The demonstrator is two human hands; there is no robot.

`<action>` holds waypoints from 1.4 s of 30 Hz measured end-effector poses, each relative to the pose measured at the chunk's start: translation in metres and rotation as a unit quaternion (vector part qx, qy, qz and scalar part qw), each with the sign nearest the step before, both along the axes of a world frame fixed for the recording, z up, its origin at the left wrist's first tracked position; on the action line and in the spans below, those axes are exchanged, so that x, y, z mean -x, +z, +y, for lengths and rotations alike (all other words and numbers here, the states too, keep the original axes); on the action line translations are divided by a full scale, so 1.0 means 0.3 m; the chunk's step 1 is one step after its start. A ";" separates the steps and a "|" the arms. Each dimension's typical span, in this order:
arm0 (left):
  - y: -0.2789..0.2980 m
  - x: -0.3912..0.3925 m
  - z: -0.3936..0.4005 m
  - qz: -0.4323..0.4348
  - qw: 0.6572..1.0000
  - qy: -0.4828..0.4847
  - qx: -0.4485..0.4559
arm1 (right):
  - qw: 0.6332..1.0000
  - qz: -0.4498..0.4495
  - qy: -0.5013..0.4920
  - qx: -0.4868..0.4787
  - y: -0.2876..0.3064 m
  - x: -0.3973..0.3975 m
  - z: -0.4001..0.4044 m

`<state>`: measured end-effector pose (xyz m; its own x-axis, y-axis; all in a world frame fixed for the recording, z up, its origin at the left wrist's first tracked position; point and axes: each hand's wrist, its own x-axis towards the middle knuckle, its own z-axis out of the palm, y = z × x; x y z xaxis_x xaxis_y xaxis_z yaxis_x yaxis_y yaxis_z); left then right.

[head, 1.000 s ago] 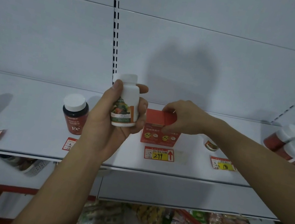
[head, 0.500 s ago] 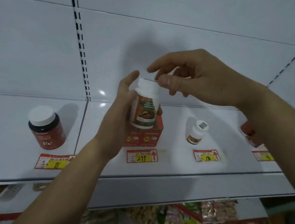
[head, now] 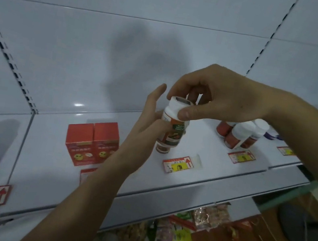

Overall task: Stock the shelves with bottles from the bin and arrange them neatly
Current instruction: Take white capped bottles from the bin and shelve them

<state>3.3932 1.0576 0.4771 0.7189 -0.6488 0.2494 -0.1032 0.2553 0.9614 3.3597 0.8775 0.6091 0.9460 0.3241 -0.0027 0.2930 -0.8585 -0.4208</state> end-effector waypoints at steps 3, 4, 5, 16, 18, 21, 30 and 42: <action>-0.063 0.022 -0.051 -0.058 0.994 0.074 -0.055 | 0.999 -0.012 0.001 0.031 -0.045 -0.005 -0.092; -0.098 0.030 -0.066 -0.075 0.989 0.107 -0.077 | 0.999 -0.016 -0.001 0.041 -0.062 -0.007 -0.123; -0.141 0.036 -0.080 -0.090 0.980 0.143 -0.104 | 0.999 -0.017 -0.003 0.049 -0.080 -0.010 -0.151; -0.378 0.004 -0.172 -0.090 0.924 0.266 -0.260 | 0.994 0.008 -0.002 0.106 -0.398 -0.114 -0.284; -0.377 0.005 -0.178 -0.088 0.919 0.267 -0.277 | 0.995 0.008 0.000 0.098 -0.420 -0.123 -0.283; -0.373 0.008 -0.189 -0.086 0.908 0.281 -0.300 | 0.996 0.000 0.005 0.090 -0.445 -0.138 -0.276; -0.361 0.014 -0.210 -0.076 0.889 0.304 -0.333 | 0.997 0.001 0.018 0.076 -0.491 -0.160 -0.271; -0.357 0.017 -0.212 -0.067 0.883 0.310 -0.345 | 0.993 -0.021 -0.015 0.112 -0.495 -0.151 -0.239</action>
<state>3.3879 0.9940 0.3699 0.9836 -0.1709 0.0573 -0.1411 -0.5323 0.8347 3.4049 0.8060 0.4604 0.9558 0.2922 -0.0317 0.2798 -0.9376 -0.2062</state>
